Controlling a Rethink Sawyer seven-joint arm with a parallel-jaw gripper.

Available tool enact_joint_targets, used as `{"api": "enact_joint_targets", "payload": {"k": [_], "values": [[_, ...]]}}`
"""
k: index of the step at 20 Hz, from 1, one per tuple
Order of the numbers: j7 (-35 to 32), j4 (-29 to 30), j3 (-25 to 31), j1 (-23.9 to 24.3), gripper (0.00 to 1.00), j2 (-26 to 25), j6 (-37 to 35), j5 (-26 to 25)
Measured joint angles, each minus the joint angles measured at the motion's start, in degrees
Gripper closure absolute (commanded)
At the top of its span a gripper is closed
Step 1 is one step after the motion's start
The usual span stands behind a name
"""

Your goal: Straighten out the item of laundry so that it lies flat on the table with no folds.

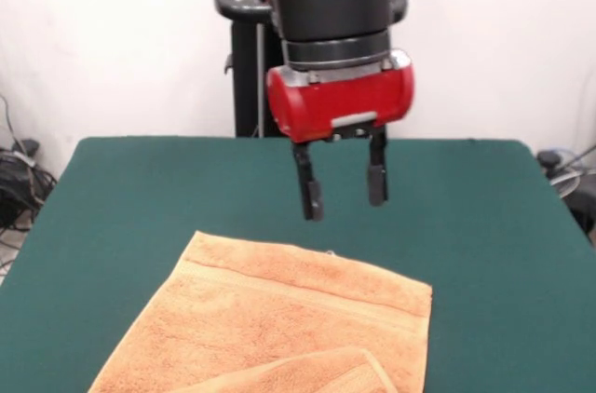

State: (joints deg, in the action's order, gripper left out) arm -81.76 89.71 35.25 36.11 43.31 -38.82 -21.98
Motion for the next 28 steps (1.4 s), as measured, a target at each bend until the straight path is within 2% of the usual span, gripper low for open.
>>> {"api": "enact_joint_targets", "payload": {"k": [9, 28], "values": [[0.0, 0.0, -1.7, -0.8, 0.0, -0.2, 0.7, 1.9], [0.0, -1.5, -3.2, 4.5, 0.0, -2.4, 0.7, 2.0]]}}
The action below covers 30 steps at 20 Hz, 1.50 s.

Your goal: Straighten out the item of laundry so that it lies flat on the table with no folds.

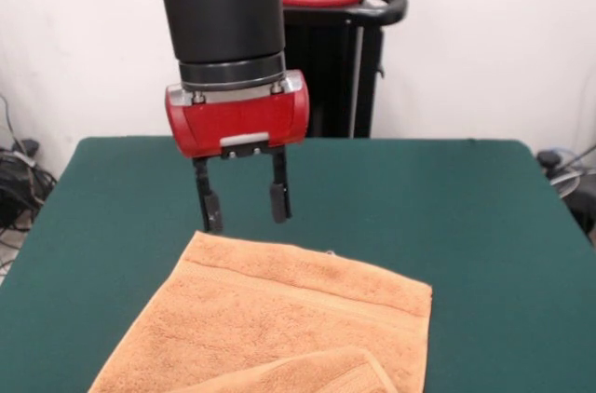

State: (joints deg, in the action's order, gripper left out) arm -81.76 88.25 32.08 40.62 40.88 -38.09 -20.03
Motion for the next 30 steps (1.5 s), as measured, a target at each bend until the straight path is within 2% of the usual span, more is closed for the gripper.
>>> {"api": "enact_joint_targets", "payload": {"k": [7, 18, 30], "values": [[0.0, 0.0, -1.0, 0.0, 0.0, -1.2, 0.1, -0.2], [0.0, 0.0, -1.3, 0.2, 0.0, -2.0, 4.2, -0.4], [0.0, 0.0, -1.4, 2.1, 0.0, -2.2, 4.6, -0.6]]}}
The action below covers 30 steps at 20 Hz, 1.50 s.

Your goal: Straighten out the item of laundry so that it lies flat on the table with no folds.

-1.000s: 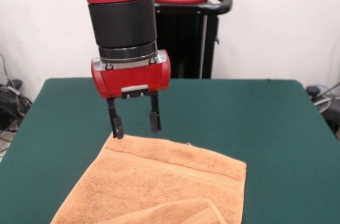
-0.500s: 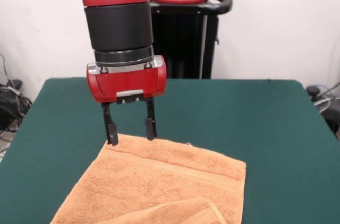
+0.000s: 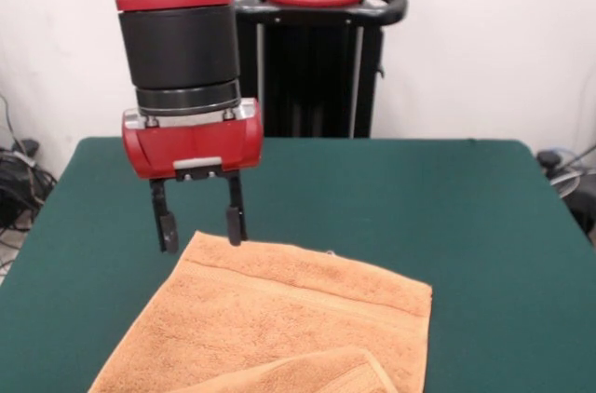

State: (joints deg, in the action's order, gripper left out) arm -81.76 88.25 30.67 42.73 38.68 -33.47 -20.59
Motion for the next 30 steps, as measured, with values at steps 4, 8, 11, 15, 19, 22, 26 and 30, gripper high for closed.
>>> {"api": "enact_joint_targets", "payload": {"k": [4, 8, 11, 15, 19, 22, 26, 30], "values": [[0.0, 0.1, -0.1, 0.9, 0.0, 0.0, 0.0, -0.1], [0.0, 0.7, -0.1, 1.4, 0.0, 0.0, 0.0, -0.2], [0.0, 2.2, -0.1, 2.2, 0.0, 0.0, 0.0, -0.2], [0.0, 4.1, -0.1, 3.3, 0.0, -0.4, 0.2, -0.5], [0.0, 5.4, -0.1, 3.8, 0.0, -1.3, 0.7, -1.7], [0.0, 7.0, -0.1, 3.9, 0.0, -2.3, 1.4, -3.5], [0.0, 8.5, -0.1, 3.8, 0.0, -3.7, 2.7, -5.6], [0.0, 8.9, -0.1, 3.8, 0.0, -4.8, 3.6, -6.4]]}}
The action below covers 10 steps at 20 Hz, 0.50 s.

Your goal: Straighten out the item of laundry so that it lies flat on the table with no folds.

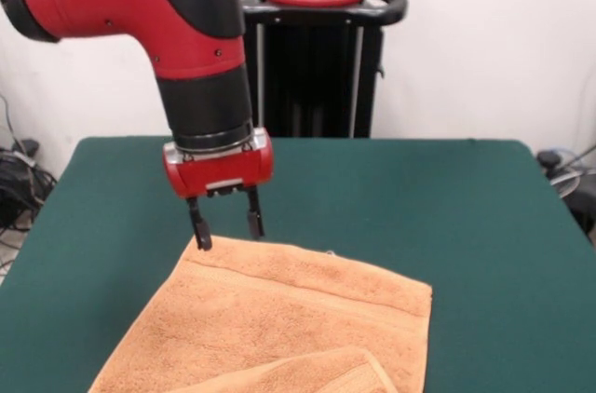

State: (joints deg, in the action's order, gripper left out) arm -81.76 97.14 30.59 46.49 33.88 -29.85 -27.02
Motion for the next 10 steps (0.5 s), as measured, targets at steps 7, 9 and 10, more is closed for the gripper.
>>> {"api": "enact_joint_targets", "payload": {"k": [7, 9, 10], "values": [[0.0, 1.1, -0.1, -0.1, 0.0, -1.1, 1.4, -1.2], [0.0, 1.1, -0.2, -0.1, 0.0, -1.1, 1.4, -1.2], [0.0, 1.1, -0.2, -0.1, 0.0, -1.1, 1.4, -1.2]]}}
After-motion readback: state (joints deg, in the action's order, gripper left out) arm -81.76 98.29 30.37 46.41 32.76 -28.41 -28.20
